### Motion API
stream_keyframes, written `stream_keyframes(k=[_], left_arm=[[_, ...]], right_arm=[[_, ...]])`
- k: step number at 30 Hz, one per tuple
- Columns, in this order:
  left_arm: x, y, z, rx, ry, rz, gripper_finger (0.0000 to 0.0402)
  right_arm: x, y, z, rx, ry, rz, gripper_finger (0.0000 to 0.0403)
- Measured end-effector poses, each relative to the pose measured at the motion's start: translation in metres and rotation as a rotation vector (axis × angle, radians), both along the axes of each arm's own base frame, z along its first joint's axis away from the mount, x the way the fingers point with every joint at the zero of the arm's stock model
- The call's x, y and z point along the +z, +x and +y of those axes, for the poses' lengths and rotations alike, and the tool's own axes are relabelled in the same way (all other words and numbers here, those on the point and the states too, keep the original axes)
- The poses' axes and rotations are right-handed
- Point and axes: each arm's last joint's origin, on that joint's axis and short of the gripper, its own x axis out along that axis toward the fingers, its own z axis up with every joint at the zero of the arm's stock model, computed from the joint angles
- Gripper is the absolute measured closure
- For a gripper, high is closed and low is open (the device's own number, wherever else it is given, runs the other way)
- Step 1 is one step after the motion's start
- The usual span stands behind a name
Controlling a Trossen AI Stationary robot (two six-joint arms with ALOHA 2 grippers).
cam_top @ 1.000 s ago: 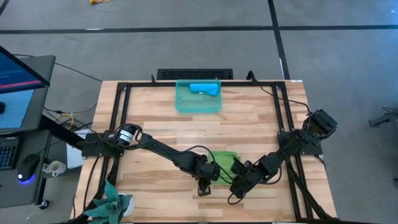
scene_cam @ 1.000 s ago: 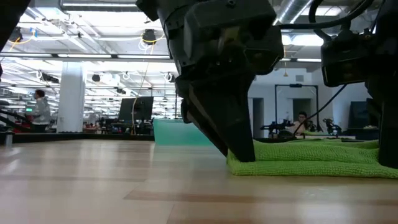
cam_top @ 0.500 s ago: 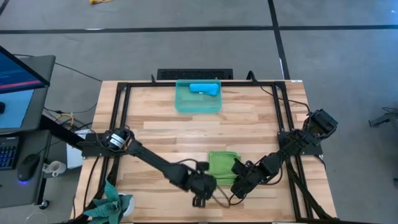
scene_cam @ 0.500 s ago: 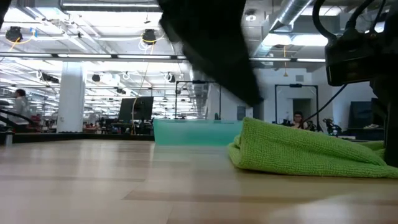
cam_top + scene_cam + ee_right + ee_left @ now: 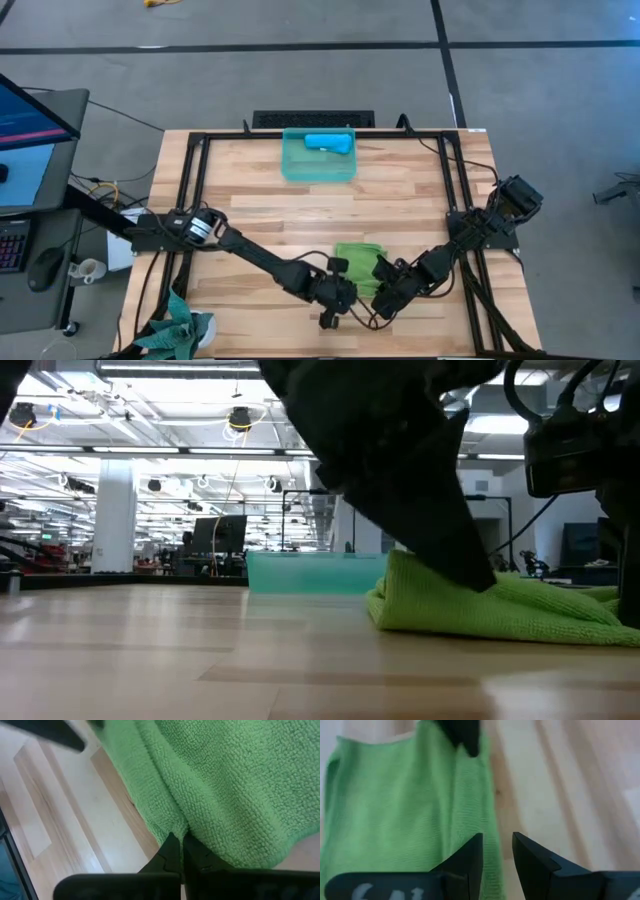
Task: Roll microfiber towels into tight, uniform cylinder then place into a basket
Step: Roll the green microfiber cloth
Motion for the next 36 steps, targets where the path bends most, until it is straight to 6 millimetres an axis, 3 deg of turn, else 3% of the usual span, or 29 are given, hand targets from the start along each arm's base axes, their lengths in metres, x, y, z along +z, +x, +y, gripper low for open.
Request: stream_keyframes(k=[6, 17, 30, 36], left_arm=[[-0.002, 0.002, 0.013, 0.077, -0.009, 0.036, 0.0304], [-0.024, -0.007, 0.028, 0.207, -0.068, 0.087, 0.0304], [-0.026, -0.010, 0.023, 0.230, -0.119, 0.104, 0.0304], [-0.026, -0.010, 0.022, 0.231, -0.123, 0.105, 0.0304]], right_arm=[[0.000, 0.000, 0.000, 0.019, -0.010, -0.005, 0.0391], [0.000, -0.001, 0.002, 0.056, -0.049, -0.042, 0.0382], [0.002, 0.004, 0.005, 0.136, -0.105, -0.138, 0.0274], [0.009, 0.003, 0.004, 0.160, -0.068, -0.135, 0.0251]])
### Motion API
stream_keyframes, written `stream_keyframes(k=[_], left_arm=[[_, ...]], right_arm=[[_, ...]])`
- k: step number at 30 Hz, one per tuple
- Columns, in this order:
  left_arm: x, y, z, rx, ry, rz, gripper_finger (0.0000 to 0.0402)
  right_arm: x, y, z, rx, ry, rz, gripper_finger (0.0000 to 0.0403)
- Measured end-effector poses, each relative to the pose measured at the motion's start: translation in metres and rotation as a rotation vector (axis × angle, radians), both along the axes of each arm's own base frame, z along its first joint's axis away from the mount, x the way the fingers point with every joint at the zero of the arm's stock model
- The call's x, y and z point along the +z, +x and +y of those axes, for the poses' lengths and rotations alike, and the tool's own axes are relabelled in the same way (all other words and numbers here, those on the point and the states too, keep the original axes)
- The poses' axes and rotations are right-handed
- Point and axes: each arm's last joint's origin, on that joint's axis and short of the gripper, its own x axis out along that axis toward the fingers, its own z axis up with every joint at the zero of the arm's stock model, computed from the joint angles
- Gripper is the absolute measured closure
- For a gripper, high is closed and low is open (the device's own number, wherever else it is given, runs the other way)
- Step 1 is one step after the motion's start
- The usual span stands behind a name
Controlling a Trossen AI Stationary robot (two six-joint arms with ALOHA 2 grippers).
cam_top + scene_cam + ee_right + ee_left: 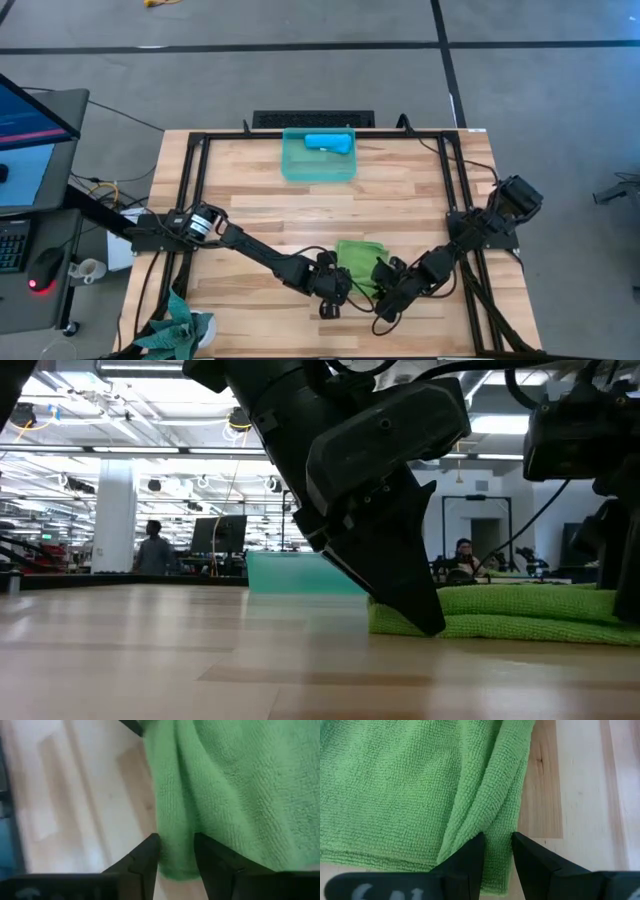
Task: Roll microfiber towels into tight, uniform cylinder then place into a basket
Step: Roll the green microfiber cloth
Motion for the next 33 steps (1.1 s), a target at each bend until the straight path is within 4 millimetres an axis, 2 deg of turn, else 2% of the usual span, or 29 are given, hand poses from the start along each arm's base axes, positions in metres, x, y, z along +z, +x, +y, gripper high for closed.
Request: stream_keyframes(k=[5, 13, 19, 33], left_arm=[[0.000, 0.000, 0.000, 0.001, 0.001, 0.000, 0.0304], [-0.001, 0.000, 0.000, 0.001, 0.001, 0.000, 0.0304], [-0.001, 0.000, 0.000, 0.001, 0.001, 0.000, 0.0304], [-0.001, 0.000, 0.000, 0.021, -0.012, -0.001, 0.0304]], right_arm=[[0.025, -0.008, -0.001, 0.008, 0.020, -0.055, 0.0260], [0.062, -0.027, 0.004, 0.075, -0.090, -0.270, 0.0283], [0.066, -0.032, 0.008, 0.153, -0.151, -0.310, 0.0284], [0.067, -0.028, 0.006, 0.199, -0.198, -0.327, 0.0284]])
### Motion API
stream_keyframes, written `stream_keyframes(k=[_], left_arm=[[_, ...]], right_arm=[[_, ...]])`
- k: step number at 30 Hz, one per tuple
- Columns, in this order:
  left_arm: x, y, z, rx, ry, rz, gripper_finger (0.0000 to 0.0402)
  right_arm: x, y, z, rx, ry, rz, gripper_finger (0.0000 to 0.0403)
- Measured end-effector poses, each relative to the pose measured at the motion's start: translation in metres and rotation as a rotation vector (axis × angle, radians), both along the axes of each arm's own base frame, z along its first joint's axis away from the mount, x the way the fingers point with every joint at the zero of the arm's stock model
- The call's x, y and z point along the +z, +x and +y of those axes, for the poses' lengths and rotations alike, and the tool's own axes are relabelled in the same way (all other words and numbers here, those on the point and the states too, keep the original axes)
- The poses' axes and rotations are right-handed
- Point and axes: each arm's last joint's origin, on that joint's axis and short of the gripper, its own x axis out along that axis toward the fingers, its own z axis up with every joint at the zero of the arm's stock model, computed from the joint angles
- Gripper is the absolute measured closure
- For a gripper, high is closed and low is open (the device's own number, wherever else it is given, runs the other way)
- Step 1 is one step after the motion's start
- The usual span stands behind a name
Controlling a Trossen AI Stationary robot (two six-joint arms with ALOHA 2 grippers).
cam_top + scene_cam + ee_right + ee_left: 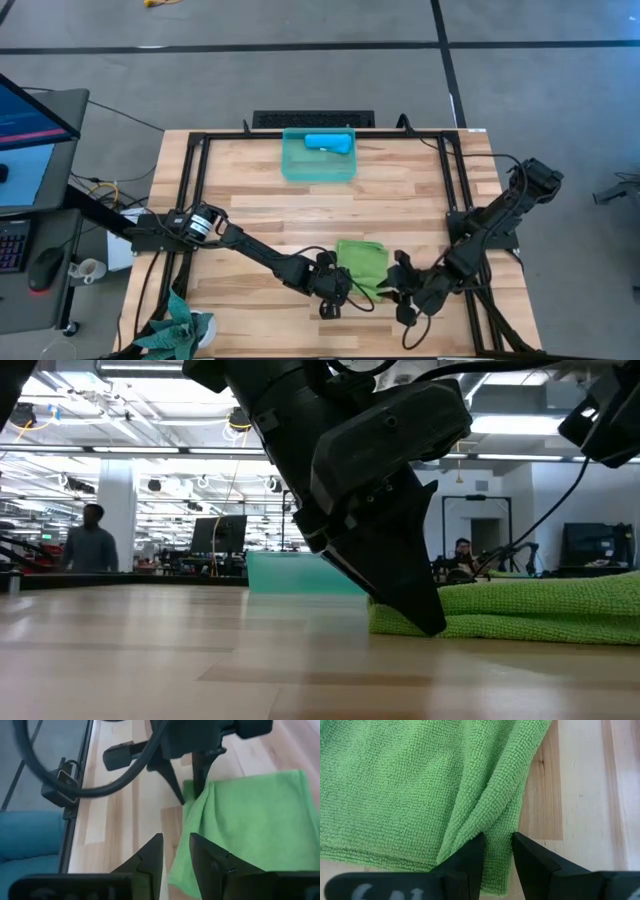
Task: Roll microfiber towels into tight, uniform cylinder then place into a basket
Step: Roll the green microfiber cloth
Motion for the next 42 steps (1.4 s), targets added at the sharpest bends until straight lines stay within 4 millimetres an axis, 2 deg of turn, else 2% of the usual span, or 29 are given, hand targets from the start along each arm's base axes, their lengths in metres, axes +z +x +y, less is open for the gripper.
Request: stream_keyframes(k=[10, 27, 35, 42], left_arm=[[0.000, 0.000, 0.000, 0.024, -0.016, -0.001, 0.0304], [0.000, 0.001, 0.001, 0.026, -0.017, 0.000, 0.0304], [0.000, 0.001, 0.003, 0.049, -0.031, -0.001, 0.0304], [0.000, 0.001, 0.003, 0.061, -0.039, -0.001, 0.0304]], right_arm=[[0.002, 0.008, -0.005, 0.035, -0.041, -0.027, 0.0284], [0.005, -0.011, 0.018, 0.135, -0.007, -0.060, 0.0284], [0.004, -0.013, 0.020, 0.093, 0.048, -0.051, 0.0284], [0.003, -0.020, 0.024, 0.074, 0.011, -0.085, 0.0284]])
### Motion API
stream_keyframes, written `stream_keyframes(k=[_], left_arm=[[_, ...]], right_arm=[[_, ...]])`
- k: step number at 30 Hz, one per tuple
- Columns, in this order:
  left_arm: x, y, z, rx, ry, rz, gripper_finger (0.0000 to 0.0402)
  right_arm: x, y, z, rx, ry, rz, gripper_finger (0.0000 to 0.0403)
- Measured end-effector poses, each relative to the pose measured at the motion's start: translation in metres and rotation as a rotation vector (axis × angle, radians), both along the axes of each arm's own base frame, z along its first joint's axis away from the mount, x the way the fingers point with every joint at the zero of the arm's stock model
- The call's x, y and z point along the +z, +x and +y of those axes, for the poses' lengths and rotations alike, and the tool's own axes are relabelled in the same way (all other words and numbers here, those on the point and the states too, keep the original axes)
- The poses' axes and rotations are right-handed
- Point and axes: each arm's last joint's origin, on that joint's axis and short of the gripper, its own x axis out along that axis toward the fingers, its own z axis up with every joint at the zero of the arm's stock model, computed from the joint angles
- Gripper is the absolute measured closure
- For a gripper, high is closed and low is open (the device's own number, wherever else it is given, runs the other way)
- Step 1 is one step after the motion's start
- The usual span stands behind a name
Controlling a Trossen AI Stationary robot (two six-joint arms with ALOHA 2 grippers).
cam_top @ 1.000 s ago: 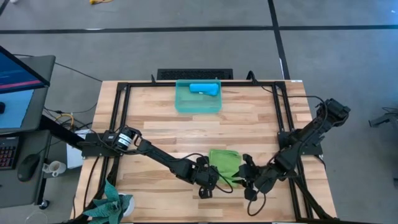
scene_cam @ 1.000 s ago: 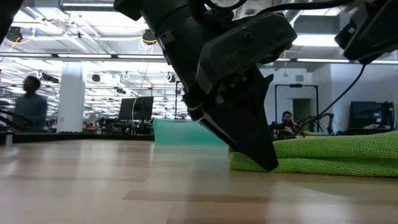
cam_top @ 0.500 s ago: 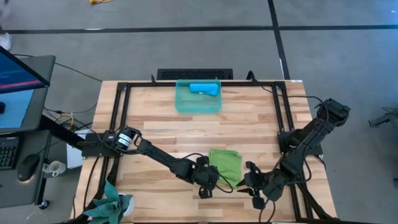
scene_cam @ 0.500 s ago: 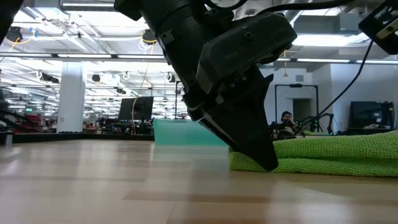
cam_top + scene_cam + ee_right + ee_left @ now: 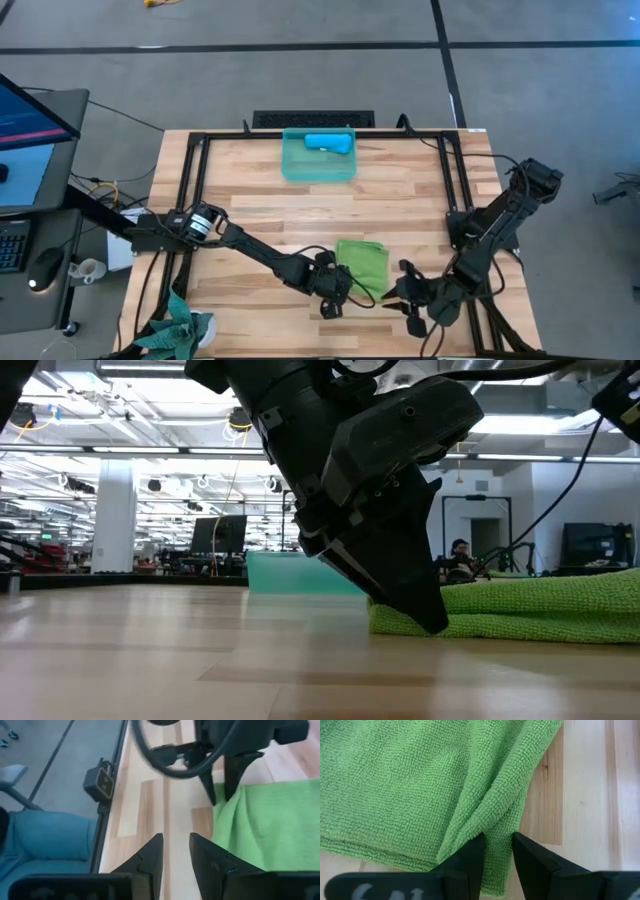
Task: Roll microfiber towels into tight, uniform cylinder then place into a basket
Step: Roll the green microfiber cloth
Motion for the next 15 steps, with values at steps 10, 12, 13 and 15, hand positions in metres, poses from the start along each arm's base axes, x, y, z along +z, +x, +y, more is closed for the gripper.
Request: stream_keyframes(k=[10, 12, 13, 15], left_arm=[[0.000, 0.000, 0.000, 0.012, -0.007, 0.000, 0.0304], [0.000, 0.000, 0.000, 0.012, -0.007, 0.000, 0.0304], [0.000, 0.000, 0.000, 0.012, -0.007, 0.000, 0.0304], [0.000, 0.000, 0.000, 0.013, -0.007, 0.000, 0.0304]], right_arm=[[0.001, -0.011, 0.008, -0.006, -0.034, -0.048, 0.0284], [0.000, -0.012, 0.009, 0.001, -0.036, -0.046, 0.0284], [-0.003, -0.011, 0.011, 0.005, -0.037, -0.046, 0.0284], [-0.011, -0.011, 0.015, 0.012, -0.059, -0.031, 0.0284]])
